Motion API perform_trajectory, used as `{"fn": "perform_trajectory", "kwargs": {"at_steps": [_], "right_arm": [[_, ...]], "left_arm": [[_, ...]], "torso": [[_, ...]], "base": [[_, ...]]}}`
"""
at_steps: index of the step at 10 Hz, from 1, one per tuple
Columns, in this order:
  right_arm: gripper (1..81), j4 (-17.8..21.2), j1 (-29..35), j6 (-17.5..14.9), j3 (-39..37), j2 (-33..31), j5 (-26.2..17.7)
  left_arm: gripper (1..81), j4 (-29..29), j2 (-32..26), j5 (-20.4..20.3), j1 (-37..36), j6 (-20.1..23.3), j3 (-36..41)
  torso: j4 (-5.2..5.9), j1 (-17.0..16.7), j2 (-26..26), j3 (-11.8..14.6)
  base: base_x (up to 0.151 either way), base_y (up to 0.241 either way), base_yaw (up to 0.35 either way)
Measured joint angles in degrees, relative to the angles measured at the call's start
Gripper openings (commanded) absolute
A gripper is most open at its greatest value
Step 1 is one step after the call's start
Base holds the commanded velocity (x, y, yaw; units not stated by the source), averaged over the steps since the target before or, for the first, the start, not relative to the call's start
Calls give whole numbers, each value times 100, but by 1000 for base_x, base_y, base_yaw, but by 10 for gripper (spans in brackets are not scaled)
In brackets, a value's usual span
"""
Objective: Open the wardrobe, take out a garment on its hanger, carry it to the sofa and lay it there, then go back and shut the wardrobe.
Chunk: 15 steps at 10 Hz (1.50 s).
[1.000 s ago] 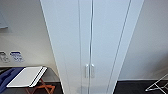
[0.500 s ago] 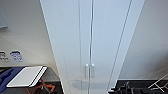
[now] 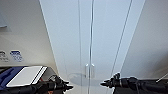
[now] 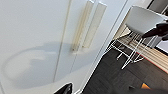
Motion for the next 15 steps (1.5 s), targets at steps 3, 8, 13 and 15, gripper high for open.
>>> {"fn": "perform_trajectory", "kwargs": {"at_steps": [3,8,13,15], "right_arm": [[811,-2,389,69,-545,490,-207],[811,-2,590,94,-1703,1309,-308],[811,-2,772,224,-2120,1774,-313],[811,-2,813,238,-2477,1968,-311]], "left_arm": [[811,-13,438,168,-133,-144,-692],[811,-22,1541,249,-308,-341,-1792],[811,-28,1993,333,-449,-458,-2293],[811,-30,2033,336,-449,-463,-2356]], "torso": [[0,7,2,-5],[0,11,9,-11],[0,13,13,-15],[0,13,15,-15]], "base": [[0,0,0],[0,0,0],[0,0,0],[0,0,0]]}}
